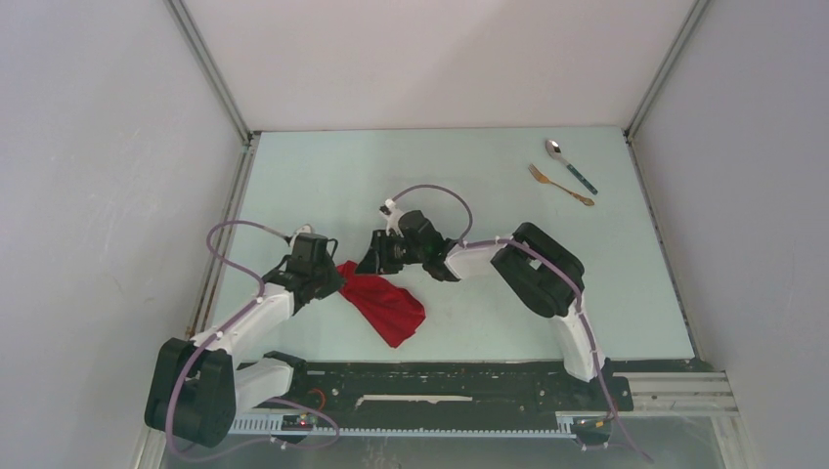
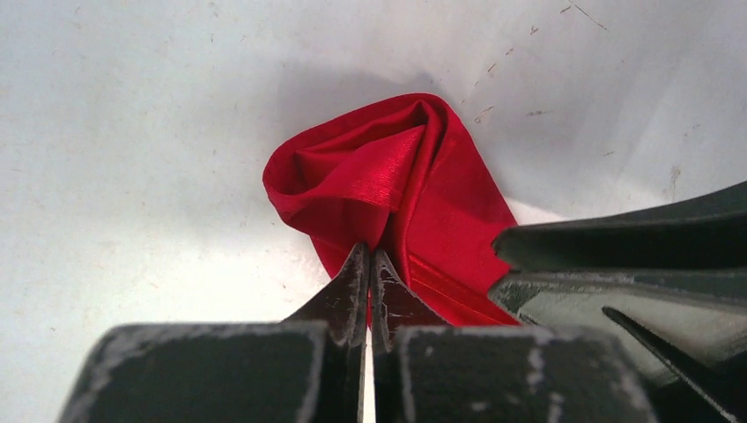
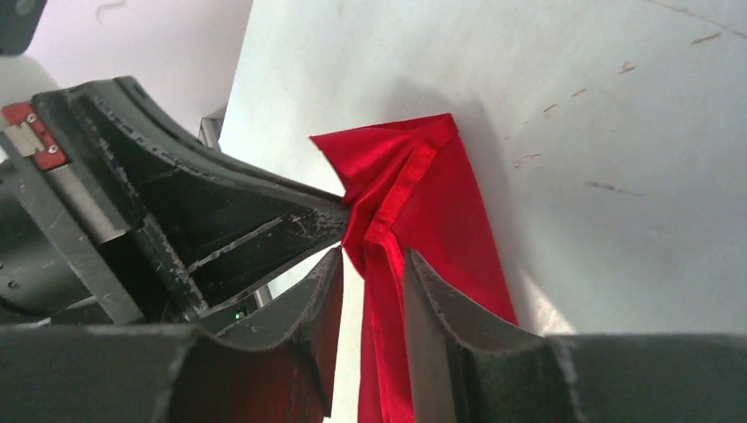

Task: Fold the napkin into a case and place the utensils inside
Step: Stuff the top corner of the smaller-rectangle-folded napkin into the folded napkin.

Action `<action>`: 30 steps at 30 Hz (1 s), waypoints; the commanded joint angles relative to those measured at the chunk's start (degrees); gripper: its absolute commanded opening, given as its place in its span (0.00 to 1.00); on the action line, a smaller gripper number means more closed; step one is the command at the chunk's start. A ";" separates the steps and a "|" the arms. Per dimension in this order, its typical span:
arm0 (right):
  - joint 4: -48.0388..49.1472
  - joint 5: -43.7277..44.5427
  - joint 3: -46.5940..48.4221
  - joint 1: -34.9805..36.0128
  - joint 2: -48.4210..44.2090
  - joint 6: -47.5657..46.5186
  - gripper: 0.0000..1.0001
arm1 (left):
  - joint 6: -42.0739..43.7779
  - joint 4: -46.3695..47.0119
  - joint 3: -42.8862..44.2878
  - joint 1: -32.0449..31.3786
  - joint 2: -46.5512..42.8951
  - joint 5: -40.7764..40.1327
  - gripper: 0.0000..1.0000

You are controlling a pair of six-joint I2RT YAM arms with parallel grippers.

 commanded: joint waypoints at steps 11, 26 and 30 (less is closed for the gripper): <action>6.69 -6.11 3.77 1.49 5.16 2.30 0.24 | 1.17 0.78 1.64 -0.25 -1.92 1.23 0.00; 4.72 14.61 7.54 4.39 8.47 1.11 0.21 | -2.83 1.39 0.36 -0.25 -2.14 -0.31 0.00; 7.57 8.36 10.92 3.10 9.63 5.20 0.27 | -2.89 2.26 -0.06 -0.12 -0.75 -0.78 0.00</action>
